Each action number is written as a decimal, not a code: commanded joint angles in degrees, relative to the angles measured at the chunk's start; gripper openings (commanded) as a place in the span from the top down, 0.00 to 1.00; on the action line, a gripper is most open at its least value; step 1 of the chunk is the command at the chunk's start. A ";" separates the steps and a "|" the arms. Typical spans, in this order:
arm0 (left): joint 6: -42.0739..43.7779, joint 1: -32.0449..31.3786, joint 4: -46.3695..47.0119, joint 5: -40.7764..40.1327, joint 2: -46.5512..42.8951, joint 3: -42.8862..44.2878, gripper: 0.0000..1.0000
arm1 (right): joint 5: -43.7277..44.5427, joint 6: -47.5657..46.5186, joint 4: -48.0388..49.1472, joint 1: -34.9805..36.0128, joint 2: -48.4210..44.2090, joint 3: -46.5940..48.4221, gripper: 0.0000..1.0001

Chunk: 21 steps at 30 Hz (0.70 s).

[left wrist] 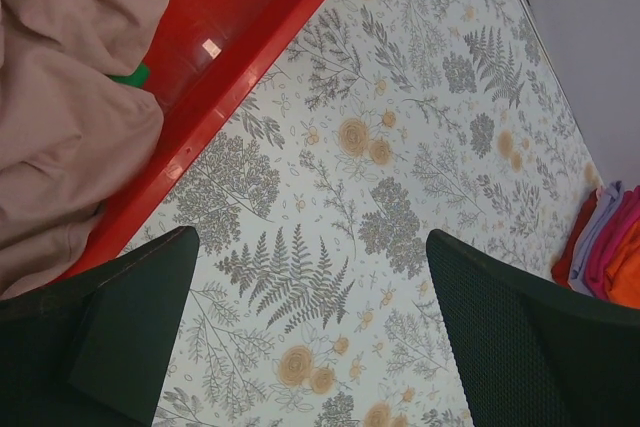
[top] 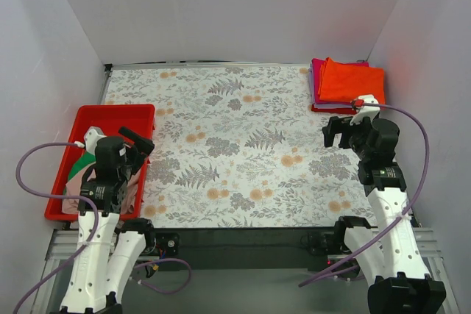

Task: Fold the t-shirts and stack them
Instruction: Grab the tshirt from the pile

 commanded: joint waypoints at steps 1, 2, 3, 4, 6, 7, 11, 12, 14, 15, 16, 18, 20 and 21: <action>-2.71 0.21 -0.36 -1.11 1.33 -0.62 0.03 | -5.75 -3.85 3.25 -0.13 0.71 -0.90 0.02; -2.80 0.21 0.16 -1.03 1.77 -0.79 0.03 | -9.95 -5.26 3.07 -0.13 1.15 -1.68 0.02; -2.89 0.21 0.60 -0.94 2.65 -0.97 0.03 | -12.60 -7.01 3.07 -0.13 1.68 -2.21 0.02; -3.33 0.21 1.39 -0.94 3.09 -0.97 0.03 | -15.67 -11.29 2.81 -0.13 2.73 -2.65 0.02; -3.42 0.21 1.92 -0.68 4.41 -0.71 0.03 | -22.10 -14.84 1.40 -0.13 3.35 -3.53 0.02; -3.51 0.21 2.19 -0.59 5.63 -0.27 0.03 | -24.20 -18.07 1.05 -0.13 3.36 -3.88 0.02; -2.90 0.30 2.36 -2.16 7.57 1.05 0.02 | -32.02 -20.64 1.14 -0.13 3.62 -6.34 0.02; -2.72 0.30 2.28 -2.69 7.93 1.31 0.02 | -33.09 -21.17 1.14 -0.13 3.53 -7.13 0.02; -2.37 0.30 1.93 -4.10 9.24 2.01 0.02 | -34.24 -22.31 1.14 -0.13 3.44 -7.84 0.02; -2.37 0.48 1.66 -4.36 10.20 2.28 0.02 | -34.07 -22.67 1.14 -0.13 3.53 -8.10 0.02; -2.37 0.48 1.57 -4.45 10.21 2.63 0.02 | -34.07 -22.76 1.14 -0.13 3.71 -8.02 0.02; -2.63 1.09 1.40 -4.45 11.62 3.24 0.02 | -32.76 -22.67 1.14 -0.13 3.80 -7.76 0.02; -3.33 1.97 0.61 -5.50 12.67 3.77 0.02 | -32.23 -22.67 1.14 -0.13 3.62 -7.84 0.02; -4.55 2.23 0.08 -6.03 12.94 4.39 0.02 | -32.14 -22.85 1.14 -0.13 3.36 -7.93 0.02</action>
